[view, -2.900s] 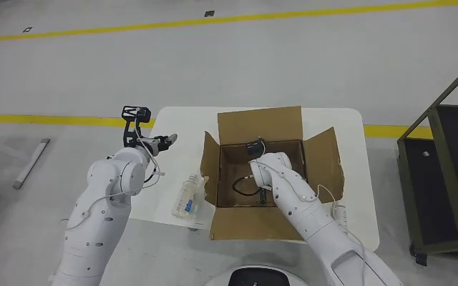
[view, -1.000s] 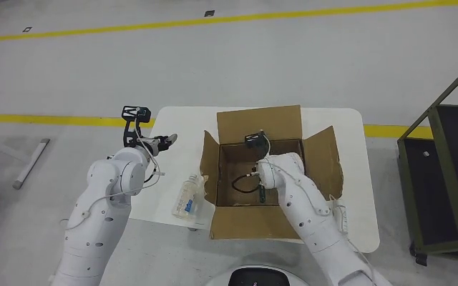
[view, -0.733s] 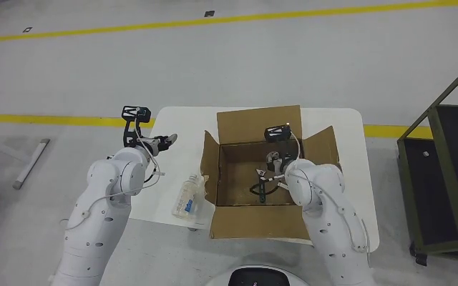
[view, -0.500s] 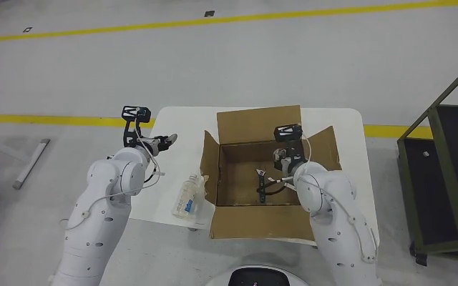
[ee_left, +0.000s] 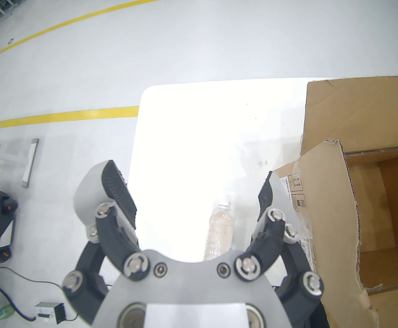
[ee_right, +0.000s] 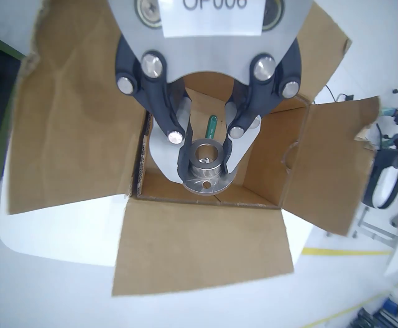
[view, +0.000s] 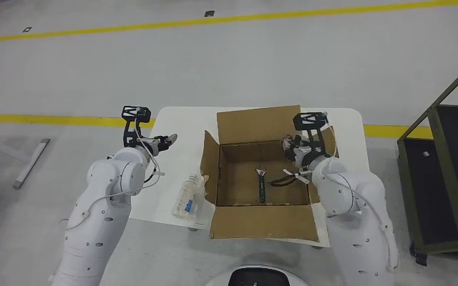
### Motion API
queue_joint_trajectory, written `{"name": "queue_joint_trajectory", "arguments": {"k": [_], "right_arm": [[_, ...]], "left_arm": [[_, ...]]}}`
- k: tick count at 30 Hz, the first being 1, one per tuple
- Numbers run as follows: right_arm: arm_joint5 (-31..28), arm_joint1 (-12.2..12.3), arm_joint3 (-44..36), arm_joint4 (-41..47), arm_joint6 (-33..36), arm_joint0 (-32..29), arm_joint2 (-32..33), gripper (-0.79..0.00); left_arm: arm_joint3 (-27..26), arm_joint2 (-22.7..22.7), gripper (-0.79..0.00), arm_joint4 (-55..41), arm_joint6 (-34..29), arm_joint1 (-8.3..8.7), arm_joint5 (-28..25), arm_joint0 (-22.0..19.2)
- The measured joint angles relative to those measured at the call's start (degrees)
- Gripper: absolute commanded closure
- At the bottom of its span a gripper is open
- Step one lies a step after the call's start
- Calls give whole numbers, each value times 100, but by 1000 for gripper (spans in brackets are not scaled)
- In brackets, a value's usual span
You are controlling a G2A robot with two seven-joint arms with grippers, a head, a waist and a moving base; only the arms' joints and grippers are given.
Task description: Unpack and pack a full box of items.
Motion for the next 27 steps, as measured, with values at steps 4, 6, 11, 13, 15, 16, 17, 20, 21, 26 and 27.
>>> {"name": "queue_joint_trajectory", "arguments": {"k": [4,6,11,13,15,16,17,20,21,26,27], "right_arm": [[65,61,-1007,70,-1,-337,612,0],[124,86,-1363,28,1,-498,893,0],[204,157,-1914,-495,121,-939,1649,0],[228,178,-1903,-668,178,-1075,1899,0],[298,192,-1888,-767,291,-1224,2132,0],[313,203,-1839,-868,385,-1325,2273,0],[317,209,-1776,-908,452,-1391,2359,0],[280,234,-1400,-1132,696,-1558,2531,0],[275,240,-1249,-1201,771,-1587,2547,0],[316,262,-188,-1516,1140,-1579,2409,0],[336,264,-17,-1569,1174,-1560,2364,0]], "left_arm": [[0,0,-785,0,0,0,0,0],[0,0,-785,0,0,0,0,0],[0,0,-785,0,0,0,0,0],[0,0,-785,0,0,0,0,0],[0,0,-785,0,0,0,0,0],[0,0,-785,0,0,0,0,0],[0,0,-785,0,0,0,0,0],[0,0,-785,0,0,0,0,0],[0,0,-785,0,0,0,0,0],[0,0,-785,0,0,0,0,0],[0,0,-785,0,0,0,0,0]]}}
